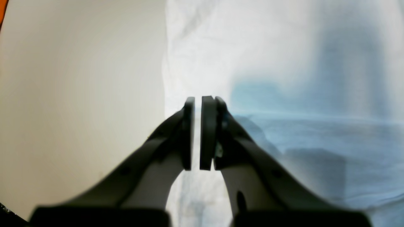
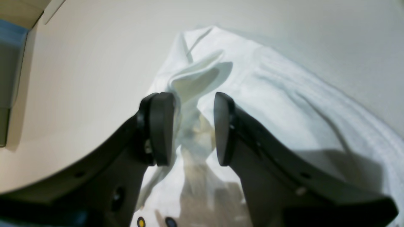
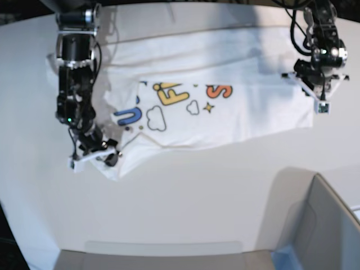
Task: Layout the t-shirt on the table in an organized manner, then fold the t-shirt properly
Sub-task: 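Move the right gripper down to the shirt's hem corner and grasp it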
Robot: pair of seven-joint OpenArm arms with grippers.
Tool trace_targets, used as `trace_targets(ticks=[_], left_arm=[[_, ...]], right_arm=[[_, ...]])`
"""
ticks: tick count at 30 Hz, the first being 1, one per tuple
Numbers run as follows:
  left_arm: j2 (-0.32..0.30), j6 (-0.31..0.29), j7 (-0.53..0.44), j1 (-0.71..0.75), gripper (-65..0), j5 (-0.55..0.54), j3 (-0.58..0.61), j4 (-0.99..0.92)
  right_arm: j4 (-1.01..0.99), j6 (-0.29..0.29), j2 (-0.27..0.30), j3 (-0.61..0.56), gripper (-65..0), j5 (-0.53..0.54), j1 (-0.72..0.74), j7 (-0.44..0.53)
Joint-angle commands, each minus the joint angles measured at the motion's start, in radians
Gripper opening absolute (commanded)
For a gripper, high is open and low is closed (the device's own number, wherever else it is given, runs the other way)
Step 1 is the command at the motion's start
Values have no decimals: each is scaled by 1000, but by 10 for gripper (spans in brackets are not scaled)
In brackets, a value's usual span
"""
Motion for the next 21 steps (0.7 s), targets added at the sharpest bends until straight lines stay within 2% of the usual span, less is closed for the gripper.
trace_targets(ticks=[1, 11, 21], left_arm=[[-12, 1, -8, -7, -613, 5, -5, 16], [-12, 1, -8, -7, -613, 5, -5, 16], [-12, 1, -14, -7, -613, 5, -5, 14]], right_arm=[[15, 15, 3, -15, -427, 12, 35, 19], [22, 13, -51, -24, -427, 15, 31, 19], [26, 13, -53, -22, -427, 12, 31, 21]])
